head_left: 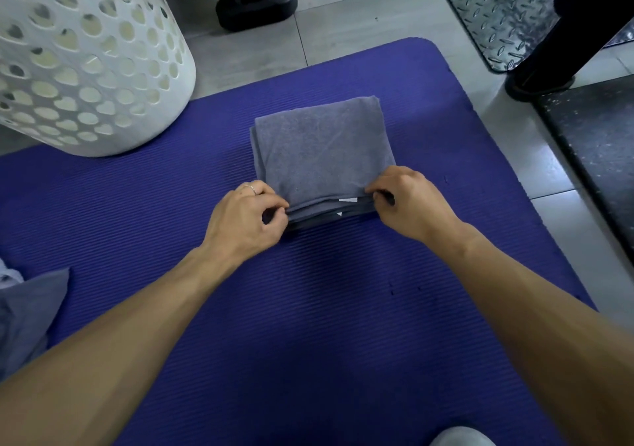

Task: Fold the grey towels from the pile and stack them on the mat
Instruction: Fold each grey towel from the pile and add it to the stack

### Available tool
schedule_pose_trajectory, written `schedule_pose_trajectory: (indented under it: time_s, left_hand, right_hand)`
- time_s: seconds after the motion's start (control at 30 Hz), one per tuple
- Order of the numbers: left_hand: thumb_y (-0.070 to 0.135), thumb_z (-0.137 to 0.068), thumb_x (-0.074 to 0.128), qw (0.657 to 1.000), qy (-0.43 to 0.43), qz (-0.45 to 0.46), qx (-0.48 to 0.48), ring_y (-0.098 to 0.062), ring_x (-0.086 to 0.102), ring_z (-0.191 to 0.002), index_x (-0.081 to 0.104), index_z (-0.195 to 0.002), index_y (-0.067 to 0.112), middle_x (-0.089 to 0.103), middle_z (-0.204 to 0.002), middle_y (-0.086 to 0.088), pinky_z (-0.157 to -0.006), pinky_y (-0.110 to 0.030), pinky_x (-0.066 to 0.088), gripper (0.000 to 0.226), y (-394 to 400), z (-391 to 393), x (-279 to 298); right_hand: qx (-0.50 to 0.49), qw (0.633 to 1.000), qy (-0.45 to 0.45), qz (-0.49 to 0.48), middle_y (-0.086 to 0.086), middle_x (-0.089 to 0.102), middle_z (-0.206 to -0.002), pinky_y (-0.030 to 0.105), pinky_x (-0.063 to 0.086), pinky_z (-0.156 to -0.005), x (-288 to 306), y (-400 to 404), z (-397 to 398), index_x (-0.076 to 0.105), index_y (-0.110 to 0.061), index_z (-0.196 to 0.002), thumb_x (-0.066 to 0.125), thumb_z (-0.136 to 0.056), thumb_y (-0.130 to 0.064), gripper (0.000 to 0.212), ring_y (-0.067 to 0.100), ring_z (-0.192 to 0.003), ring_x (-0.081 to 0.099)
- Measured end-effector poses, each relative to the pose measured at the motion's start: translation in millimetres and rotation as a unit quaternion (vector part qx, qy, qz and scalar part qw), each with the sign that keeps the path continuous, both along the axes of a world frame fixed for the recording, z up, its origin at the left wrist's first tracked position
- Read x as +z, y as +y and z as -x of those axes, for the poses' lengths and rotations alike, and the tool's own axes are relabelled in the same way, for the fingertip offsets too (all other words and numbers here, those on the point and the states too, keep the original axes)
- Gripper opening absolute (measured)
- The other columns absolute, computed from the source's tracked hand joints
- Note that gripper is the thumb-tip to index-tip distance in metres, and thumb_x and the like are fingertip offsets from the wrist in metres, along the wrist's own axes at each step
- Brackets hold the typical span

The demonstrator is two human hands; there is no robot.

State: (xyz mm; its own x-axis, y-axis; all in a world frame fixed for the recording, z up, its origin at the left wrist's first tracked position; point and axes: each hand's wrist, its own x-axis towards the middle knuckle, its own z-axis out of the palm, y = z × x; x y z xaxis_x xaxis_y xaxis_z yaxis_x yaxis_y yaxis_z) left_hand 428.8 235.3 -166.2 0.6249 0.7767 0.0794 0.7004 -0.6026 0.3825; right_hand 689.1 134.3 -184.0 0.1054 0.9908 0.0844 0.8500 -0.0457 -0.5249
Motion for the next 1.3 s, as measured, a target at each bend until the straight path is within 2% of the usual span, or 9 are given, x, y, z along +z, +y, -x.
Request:
schedule_pose_trajectory:
  time_s: [0.13,0.23,0.33,0.43,0.67,1.0,1.1,1.17,1.3]
  left_hand:
    - [0.033,-0.097,0.051,0.999,0.031,-0.015,-0.004,-0.026,0.052,-0.118,0.064,-0.125,0.018,0.057,-0.129,-0.003,-0.095,-0.047,0.049,0.035,22,-31,-1]
    - [0.048,-0.102,0.033,0.986,0.162,0.031,0.012,-0.029,0.006,-0.152,0.019,-0.156,0.019,0.007,-0.165,-0.01,-0.122,-0.047,0.014,0.062,33,-54,-14]
    - [0.06,-0.1,0.017,0.976,0.205,0.061,0.03,-0.024,-0.015,-0.151,-0.005,-0.157,0.019,-0.016,-0.164,-0.002,-0.123,-0.045,-0.003,0.074,32,-50,-29]
    - [0.065,-0.097,0.016,0.975,0.189,0.105,0.049,-0.02,-0.02,-0.15,-0.011,-0.156,0.018,-0.023,-0.163,0.003,-0.122,-0.043,-0.007,0.08,26,-37,-34]
    - [0.049,-0.103,0.024,0.986,0.156,0.03,0.046,-0.026,-0.015,-0.151,0.004,-0.158,0.018,-0.012,-0.165,-0.009,-0.122,-0.046,-0.005,0.066,56,-55,-20]
    - [0.058,-0.101,0.012,0.967,0.203,0.113,0.107,-0.026,-0.004,-0.152,-0.008,-0.157,0.021,-0.012,-0.165,-0.002,-0.123,-0.047,0.0,0.07,55,-40,-31]
    - [0.045,-0.105,0.02,0.967,0.213,0.107,0.094,-0.029,0.011,-0.151,0.003,-0.158,0.018,0.005,-0.166,-0.004,-0.123,-0.047,0.011,0.062,47,-26,-14]
    - [0.036,-0.104,0.033,0.977,0.182,0.075,0.077,-0.028,0.023,-0.148,0.02,-0.156,0.016,0.019,-0.163,-0.007,-0.121,-0.045,0.02,0.057,38,-14,-4]
    - [0.026,-0.096,0.054,0.993,0.105,0.011,0.052,-0.026,0.045,-0.134,0.05,-0.143,0.016,0.05,-0.146,-0.006,-0.11,-0.044,0.038,0.047,10,18,17]
  right_hand:
    - [-0.019,0.999,0.009,-0.049,0.01,0.061,-0.127,0.048,0.052,-0.092,3,25,11,0.064,-0.008,-0.123,0.051,-0.098,-0.015,0.03,0.031,-0.117,0.057]
    - [0.014,0.997,-0.043,0.064,0.012,0.024,-0.161,0.047,0.02,-0.12,-4,44,20,0.033,-0.01,-0.152,0.038,-0.105,-0.033,0.053,0.03,-0.15,0.018]
    - [0.015,0.981,-0.116,0.151,0.007,0.0,-0.166,0.042,0.001,-0.124,-20,39,17,0.006,-0.013,-0.158,0.015,-0.102,-0.053,0.069,0.023,-0.153,-0.003]
    - [0.012,0.977,-0.144,0.159,0.005,-0.002,-0.166,0.044,-0.001,-0.124,-25,33,15,0.004,-0.014,-0.157,-0.001,-0.093,-0.062,0.081,0.021,-0.153,-0.004]
    - [0.016,0.986,-0.135,0.098,0.014,0.005,-0.165,0.049,0.004,-0.122,-3,84,21,0.017,-0.011,-0.156,0.031,-0.103,-0.046,0.066,0.029,-0.152,0.0]
    - [-0.044,0.964,-0.159,0.209,0.007,-0.009,-0.165,0.045,-0.004,-0.124,-17,71,14,-0.003,-0.011,-0.157,0.01,-0.098,-0.061,0.079,0.022,-0.152,-0.01]
    - [-0.033,0.981,-0.144,0.127,0.014,0.026,-0.16,0.043,0.01,-0.124,-5,66,28,0.029,-0.004,-0.152,0.03,-0.104,-0.043,0.062,0.027,-0.15,0.019]
    - [-0.005,0.994,-0.1,0.052,0.012,0.056,-0.136,0.038,0.026,-0.117,2,58,40,0.056,-0.005,-0.13,0.047,-0.1,-0.028,0.039,0.028,-0.131,0.047]
    - [0.046,0.998,-0.042,0.002,0.009,0.064,-0.104,0.04,0.045,-0.092,21,44,82,0.065,-0.005,-0.104,0.059,-0.089,-0.011,0.017,0.031,-0.098,0.06]
